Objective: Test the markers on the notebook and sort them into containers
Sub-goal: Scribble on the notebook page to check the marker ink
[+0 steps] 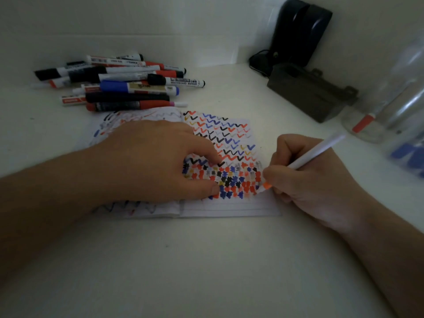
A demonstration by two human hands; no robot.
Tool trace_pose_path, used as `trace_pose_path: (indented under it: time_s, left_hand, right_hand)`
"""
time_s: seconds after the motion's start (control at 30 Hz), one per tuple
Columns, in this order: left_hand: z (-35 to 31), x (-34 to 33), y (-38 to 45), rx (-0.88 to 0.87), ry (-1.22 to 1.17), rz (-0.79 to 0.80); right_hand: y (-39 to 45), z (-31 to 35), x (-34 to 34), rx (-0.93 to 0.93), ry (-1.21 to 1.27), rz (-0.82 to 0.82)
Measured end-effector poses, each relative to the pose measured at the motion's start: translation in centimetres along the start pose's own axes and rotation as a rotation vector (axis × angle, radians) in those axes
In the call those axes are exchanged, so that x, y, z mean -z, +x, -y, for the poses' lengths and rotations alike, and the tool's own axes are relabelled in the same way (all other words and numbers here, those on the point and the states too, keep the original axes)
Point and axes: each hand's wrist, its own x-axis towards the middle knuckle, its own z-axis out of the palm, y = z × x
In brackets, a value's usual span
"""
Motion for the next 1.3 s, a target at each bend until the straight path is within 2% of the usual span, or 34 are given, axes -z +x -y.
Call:
trace_pose_path:
  time_s: [1.1, 1.2, 1.3]
  left_hand:
    - [0.03, 0.08, -0.08, -0.026, 0.013, 0.012]
    - [0.13, -0.08, -0.31, -0.028, 0.006, -0.021]
    - [0.22, -0.56, -0.42, -0.069, -0.168, -0.132]
  right_hand:
    - [-0.27, -0.26, 0.02, 0.025, -0.040, -0.010]
    - [-0.02, -0.23, -0.01, 0.015, 0.059, -0.023]
    - [0.60, -0.43, 0.55, -0.049, 0.360, -0.145]
